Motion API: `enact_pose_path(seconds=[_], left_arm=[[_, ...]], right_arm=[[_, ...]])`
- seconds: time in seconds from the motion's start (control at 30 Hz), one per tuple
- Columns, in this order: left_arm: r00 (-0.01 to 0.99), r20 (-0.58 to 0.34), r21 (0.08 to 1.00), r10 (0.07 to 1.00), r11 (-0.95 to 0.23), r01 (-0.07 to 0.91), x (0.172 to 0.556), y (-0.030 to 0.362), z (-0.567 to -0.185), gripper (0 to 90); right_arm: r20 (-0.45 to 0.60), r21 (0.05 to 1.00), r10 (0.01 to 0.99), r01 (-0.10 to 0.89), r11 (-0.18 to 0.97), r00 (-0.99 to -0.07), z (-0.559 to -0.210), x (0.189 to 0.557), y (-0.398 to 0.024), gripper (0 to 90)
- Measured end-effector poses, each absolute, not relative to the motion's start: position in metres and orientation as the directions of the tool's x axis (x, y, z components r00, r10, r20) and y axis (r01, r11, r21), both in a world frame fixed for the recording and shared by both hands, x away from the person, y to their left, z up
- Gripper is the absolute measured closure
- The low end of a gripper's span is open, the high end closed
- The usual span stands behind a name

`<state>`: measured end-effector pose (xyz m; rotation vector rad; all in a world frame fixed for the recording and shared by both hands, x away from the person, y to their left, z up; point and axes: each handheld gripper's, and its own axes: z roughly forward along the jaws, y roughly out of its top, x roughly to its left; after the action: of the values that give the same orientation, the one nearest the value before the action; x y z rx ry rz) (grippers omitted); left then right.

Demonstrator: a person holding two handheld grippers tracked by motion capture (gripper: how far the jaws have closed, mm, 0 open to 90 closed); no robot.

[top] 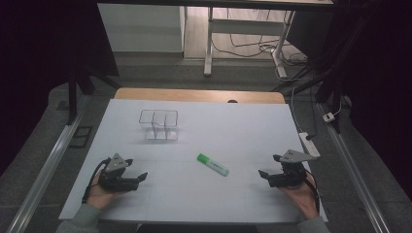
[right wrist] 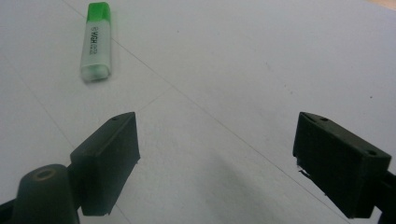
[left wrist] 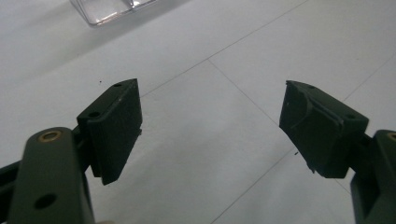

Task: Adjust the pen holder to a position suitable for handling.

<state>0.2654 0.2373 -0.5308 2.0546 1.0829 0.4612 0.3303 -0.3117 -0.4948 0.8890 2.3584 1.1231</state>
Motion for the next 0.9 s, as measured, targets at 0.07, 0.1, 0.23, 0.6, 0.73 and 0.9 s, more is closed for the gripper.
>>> enact_pose_path(seconds=[0.07,0.1,0.23,0.6,0.73,0.9], left_arm=[[0.575,-0.030,0.761,0.818,-0.354,0.544,0.2653,0.2376,-0.5305,21.2],[0.576,-0.029,0.762,0.817,-0.354,0.542,0.2652,0.2376,-0.5302,21.2],[0.576,-0.029,0.762,0.817,-0.356,0.542,0.2654,0.2371,-0.5301,21.3],[0.573,-0.026,0.763,0.819,-0.354,0.541,0.2662,0.2374,-0.5292,21.4],[0.574,-0.022,0.763,0.819,-0.357,0.539,0.2671,0.2372,-0.5287,21.4],[0.573,-0.026,0.765,0.819,-0.353,0.539,0.2695,0.2361,-0.5272,21.5]], right_arm=[[-0.067,0.793,0.682,0.376,0.479,-0.728,-0.4948,0.3301,-0.3116,14.5],[-0.064,0.793,0.682,0.377,0.478,-0.728,-0.4947,0.3303,-0.3119,14.5],[-0.071,0.792,0.683,0.376,0.482,-0.727,-0.4952,0.3302,-0.3117,14.6],[-0.063,0.784,0.677,0.384,0.488,-0.733,-0.4975,0.3308,-0.3107,15.0],[-0.062,0.778,0.676,0.388,0.494,-0.734,-0.4980,0.3311,-0.3105,15.2],[-0.060,0.776,0.676,0.392,0.495,-0.735,-0.4983,0.3314,-0.3102,15.7]])
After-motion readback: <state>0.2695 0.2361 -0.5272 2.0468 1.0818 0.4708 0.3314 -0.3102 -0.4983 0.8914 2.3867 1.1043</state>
